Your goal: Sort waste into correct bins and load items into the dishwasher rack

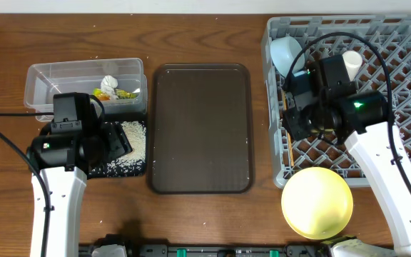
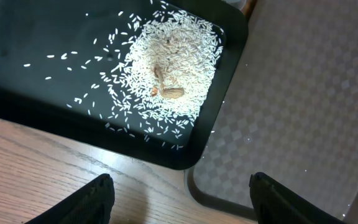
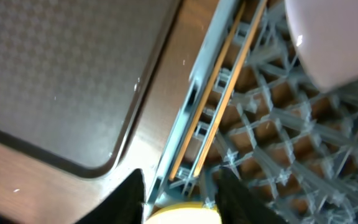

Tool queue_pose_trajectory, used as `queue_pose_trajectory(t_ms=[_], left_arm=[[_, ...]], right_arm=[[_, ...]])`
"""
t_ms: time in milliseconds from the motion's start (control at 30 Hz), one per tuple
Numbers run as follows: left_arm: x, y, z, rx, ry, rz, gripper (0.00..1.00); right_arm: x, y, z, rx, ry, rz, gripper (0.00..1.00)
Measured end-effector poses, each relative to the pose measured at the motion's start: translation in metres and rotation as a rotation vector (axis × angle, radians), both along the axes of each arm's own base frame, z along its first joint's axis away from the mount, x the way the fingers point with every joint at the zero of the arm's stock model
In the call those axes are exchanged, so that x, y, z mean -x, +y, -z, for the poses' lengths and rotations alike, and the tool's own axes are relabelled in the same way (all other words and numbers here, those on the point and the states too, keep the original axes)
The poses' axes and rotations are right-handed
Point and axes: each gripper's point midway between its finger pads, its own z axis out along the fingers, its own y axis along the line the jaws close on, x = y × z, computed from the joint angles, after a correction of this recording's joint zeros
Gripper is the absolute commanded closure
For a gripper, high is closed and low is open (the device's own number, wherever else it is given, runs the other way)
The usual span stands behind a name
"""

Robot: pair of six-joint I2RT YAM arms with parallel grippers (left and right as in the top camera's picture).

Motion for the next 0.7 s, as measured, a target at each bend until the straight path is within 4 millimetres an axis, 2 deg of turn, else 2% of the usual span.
queue_pose_trajectory(t_ms=[100, 200, 267, 333, 467, 567, 700], left_arm=[[0.0, 0.0, 0.0, 0.0, 0.0, 0.0, 0.28], [0.0, 0.0, 0.0, 0.0, 0.0, 0.0, 0.28], [0.0, 0.0, 0.0, 0.0, 0.0, 0.0, 0.28], [0.0, 0.0, 0.0, 0.0, 0.0, 0.0, 0.28], [0.0, 0.0, 0.0, 0.0, 0.0, 0.0, 0.28], [0.0, 0.0, 0.0, 0.0, 0.0, 0.0, 0.28], [0.0, 0.0, 0.0, 0.0, 0.0, 0.0, 0.28]], right_arm=[[0.009, -0.006, 0.003, 0.001, 0.046, 0.046, 0.66], [0.013, -0.021, -0.002, -0.013, 0.062, 0.14, 0.62], [0.016, -0.037, -0.012, -0.026, 0.042, 0.223, 0.53], [0.024, -0.054, -0.026, -0.045, 0.007, 0.31, 0.48], [0.049, -0.078, -0.048, -0.068, -0.031, 0.43, 0.47], [0.066, -0.087, -0.05, -0.073, -0.004, 0.498, 0.46], [0.074, -0.091, -0.042, -0.074, 0.051, 0.567, 0.45]])
